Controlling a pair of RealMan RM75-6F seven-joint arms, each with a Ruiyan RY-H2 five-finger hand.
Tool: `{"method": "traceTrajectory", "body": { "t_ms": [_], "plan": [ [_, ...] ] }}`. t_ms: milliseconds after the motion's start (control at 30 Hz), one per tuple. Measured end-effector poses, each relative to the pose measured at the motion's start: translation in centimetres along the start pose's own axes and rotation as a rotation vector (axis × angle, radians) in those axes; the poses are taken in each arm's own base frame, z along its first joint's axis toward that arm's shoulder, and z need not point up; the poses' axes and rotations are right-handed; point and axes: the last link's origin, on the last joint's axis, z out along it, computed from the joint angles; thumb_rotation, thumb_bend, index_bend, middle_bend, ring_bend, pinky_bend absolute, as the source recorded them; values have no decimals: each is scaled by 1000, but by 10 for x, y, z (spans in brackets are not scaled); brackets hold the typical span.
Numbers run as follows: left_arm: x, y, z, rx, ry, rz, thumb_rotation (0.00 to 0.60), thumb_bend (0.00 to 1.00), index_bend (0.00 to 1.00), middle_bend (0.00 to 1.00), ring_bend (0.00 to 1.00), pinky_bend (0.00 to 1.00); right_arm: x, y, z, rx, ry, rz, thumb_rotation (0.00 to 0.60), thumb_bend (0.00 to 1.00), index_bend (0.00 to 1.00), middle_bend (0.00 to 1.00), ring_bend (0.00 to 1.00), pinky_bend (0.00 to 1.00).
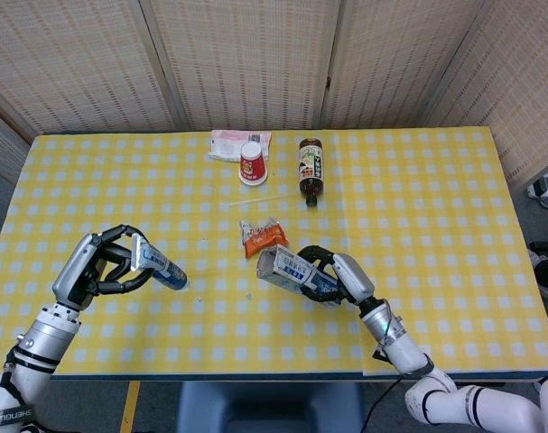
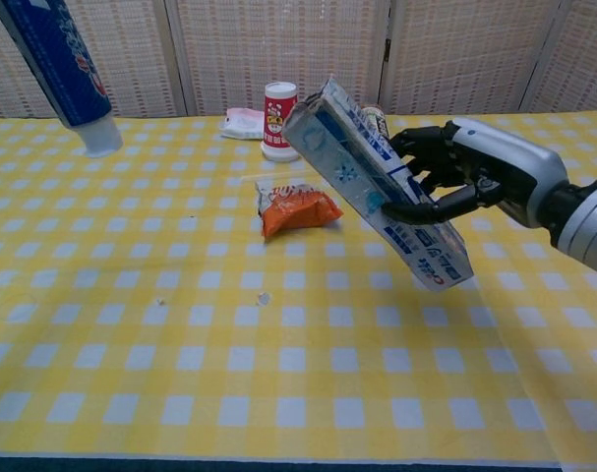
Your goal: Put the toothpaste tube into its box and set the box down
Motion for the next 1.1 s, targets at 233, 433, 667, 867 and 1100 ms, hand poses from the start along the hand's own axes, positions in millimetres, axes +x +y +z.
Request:
{"method": "traceTrajectory", "body": {
  "t_ms": [233, 433, 667, 867, 1100],
  "plan": [
    [-5, 21, 6, -6, -21, -70, 600, 584, 939, 1000, 1000, 1000, -26, -6, 11, 26, -41, 96, 600, 325, 455, 324, 366, 478],
    [-12, 31, 11, -5, -38, -111, 600, 584, 938, 1000, 1000, 1000, -50, -16, 20, 54, -92, 147, 600, 326, 455, 324, 363, 478],
    [-22, 39, 16, -2, -53, -115, 600, 584, 939, 1000, 1000, 1000, -81, -32, 30, 91, -152, 208, 600, 326, 455, 324, 367, 478],
    [-27, 42, 16, -6, -51, -109, 600, 583, 938, 1000, 1000, 1000, -93, -40, 34, 111, -170, 249, 600, 325, 455, 324, 366, 478],
    [-29, 41, 16, -9, -56, -104, 600, 583, 939, 1000, 1000, 1000, -98, -47, 39, 127, -170, 291, 600, 325, 455, 324, 367, 478]
  ]
}}
